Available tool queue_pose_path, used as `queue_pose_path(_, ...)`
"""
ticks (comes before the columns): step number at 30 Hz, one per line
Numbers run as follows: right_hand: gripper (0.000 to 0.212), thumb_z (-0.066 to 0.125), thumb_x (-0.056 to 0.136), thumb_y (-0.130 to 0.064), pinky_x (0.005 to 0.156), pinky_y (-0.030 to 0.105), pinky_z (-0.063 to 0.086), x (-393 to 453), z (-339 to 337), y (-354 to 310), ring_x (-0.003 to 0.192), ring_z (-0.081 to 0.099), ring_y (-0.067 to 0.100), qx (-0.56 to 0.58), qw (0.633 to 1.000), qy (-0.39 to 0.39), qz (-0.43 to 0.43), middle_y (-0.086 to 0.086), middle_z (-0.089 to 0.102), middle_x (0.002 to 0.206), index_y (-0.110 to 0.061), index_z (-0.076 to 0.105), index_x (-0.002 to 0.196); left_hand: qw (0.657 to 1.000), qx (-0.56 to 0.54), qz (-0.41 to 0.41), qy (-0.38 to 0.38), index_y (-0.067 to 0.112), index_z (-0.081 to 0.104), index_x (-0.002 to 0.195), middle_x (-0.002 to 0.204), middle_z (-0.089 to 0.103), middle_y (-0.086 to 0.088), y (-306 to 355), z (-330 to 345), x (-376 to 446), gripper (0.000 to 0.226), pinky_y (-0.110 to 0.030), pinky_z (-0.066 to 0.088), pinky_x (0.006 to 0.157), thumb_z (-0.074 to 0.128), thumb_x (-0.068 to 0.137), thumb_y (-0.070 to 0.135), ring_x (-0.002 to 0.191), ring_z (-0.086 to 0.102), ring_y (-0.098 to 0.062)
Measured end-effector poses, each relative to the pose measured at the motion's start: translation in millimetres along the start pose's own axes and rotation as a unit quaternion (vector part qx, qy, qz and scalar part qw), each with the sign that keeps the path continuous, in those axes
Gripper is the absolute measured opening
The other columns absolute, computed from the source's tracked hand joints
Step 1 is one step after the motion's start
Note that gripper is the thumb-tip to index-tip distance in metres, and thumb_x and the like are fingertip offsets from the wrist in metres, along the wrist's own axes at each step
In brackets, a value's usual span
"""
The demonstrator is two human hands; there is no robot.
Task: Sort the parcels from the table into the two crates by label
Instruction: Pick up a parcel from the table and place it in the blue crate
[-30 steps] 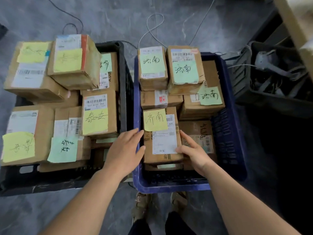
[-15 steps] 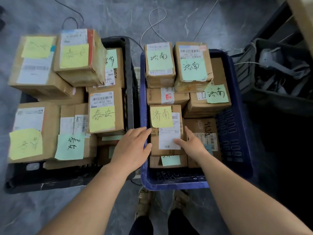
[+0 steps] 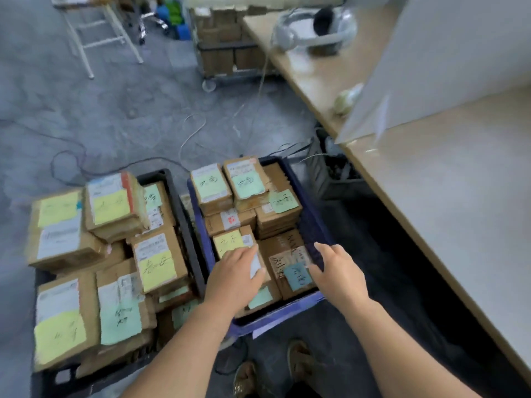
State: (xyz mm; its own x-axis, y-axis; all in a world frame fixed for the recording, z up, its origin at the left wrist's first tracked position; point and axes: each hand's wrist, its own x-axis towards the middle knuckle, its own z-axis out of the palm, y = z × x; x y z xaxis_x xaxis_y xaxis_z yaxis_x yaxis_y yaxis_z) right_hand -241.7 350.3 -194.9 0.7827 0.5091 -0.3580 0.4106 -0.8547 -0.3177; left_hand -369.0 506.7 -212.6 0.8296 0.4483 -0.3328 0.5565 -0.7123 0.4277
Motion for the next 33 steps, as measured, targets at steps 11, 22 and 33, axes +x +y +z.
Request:
queue_pose_path(11,0.043,0.045,0.101,-0.032,0.092,0.031,0.045,-105.0,-98.3,67.3,0.124,0.048,0.018,-0.03,0.982,0.16,0.095,-0.002,0.052,0.135,-0.022,0.047,0.142,0.975,0.029,0.215,0.047,0.026,0.033,0.147,0.146,0.042,0.008,148.8,-7.9,-12.5,0.057,-0.029,0.027,0.107,0.043,0.096,0.049,0.134,0.035,-0.013)
queue_pose_path(22,0.038,0.043,0.099,-0.031,0.091,0.031,0.044,-214.2,-125.7,199.2,0.123,0.045,0.02,-0.016,0.953,0.236,0.192,-0.001,0.052,0.131,-0.021,0.053,0.135,0.931,0.061,0.357,0.039,0.025,0.034,0.145,0.145,0.043,0.007,306.8,51.4,-78.9,0.058,-0.03,0.027,0.107,0.042,0.095,0.052,0.134,0.035,-0.015)
queue_pose_path(33,0.039,0.044,0.099,-0.034,0.092,0.032,0.045,-345.7,-144.4,357.6,0.118,0.05,0.02,-0.012,0.914,0.306,0.266,0.002,0.054,0.129,-0.021,0.053,0.135,0.878,0.09,0.471,0.01,0.027,0.028,0.148,0.146,0.042,0.006,474.8,157.7,-180.9,0.061,-0.03,0.03,0.108,0.042,0.094,0.053,0.134,0.037,-0.013)
